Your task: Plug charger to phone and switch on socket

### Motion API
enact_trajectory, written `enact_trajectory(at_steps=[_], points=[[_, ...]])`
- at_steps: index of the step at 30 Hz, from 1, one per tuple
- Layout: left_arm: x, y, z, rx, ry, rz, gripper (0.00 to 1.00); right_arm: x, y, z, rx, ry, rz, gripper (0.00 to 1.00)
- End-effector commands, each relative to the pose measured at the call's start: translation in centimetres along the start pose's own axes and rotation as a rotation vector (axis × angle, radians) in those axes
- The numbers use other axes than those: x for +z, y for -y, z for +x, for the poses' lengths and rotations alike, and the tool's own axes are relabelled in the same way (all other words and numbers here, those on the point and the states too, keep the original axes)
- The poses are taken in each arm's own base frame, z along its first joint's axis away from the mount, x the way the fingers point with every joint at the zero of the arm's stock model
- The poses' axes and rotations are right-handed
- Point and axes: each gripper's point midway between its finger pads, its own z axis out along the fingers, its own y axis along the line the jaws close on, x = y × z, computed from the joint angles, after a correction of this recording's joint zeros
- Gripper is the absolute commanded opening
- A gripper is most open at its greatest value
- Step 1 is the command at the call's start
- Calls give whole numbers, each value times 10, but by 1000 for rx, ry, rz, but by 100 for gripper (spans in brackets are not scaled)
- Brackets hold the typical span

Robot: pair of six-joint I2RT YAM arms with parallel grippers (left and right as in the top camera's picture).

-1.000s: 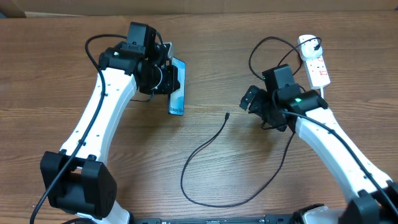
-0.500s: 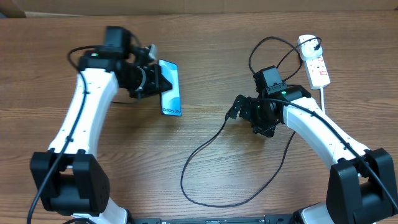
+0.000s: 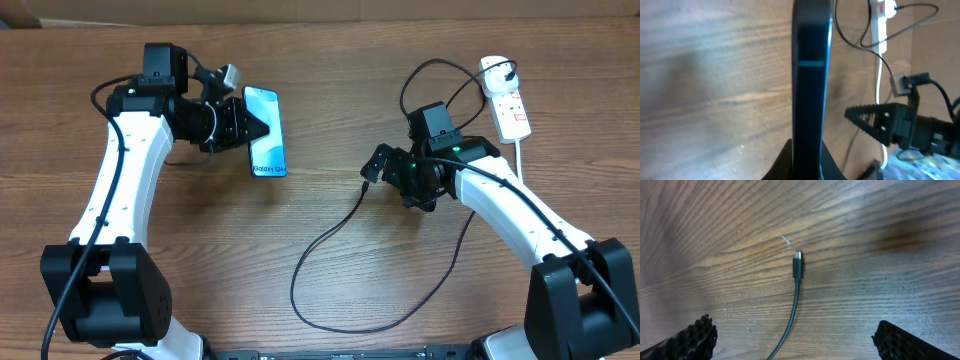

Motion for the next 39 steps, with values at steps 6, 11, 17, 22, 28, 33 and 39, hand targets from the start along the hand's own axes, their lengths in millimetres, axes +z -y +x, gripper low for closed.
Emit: enact_trajectory(at_steps=[6, 11, 17, 22, 28, 33, 39], points=[[46, -4, -5, 37, -38, 9, 4, -2, 1, -2, -7, 13, 15, 100], [61, -4, 6, 56, -84, -69, 4, -2, -3, -6, -14, 29, 1, 100], [25, 10, -5, 47, -42, -72, 4, -2, -4, -7, -16, 33, -2, 100], [-12, 10, -6, 25, 12, -109, 4, -2, -6, -9, -19, 41, -11, 100], [-23, -19, -1, -18, 18, -255, 4, -2, -12, -18, -33, 80, -30, 100], [-17, -21, 7, -24, -10, -257, 4, 1, -11, -17, -54, 106, 10, 100], [-15, -21, 2, -10, 5, -258, 4, 7, -5, -19, -59, 126, 57, 100]])
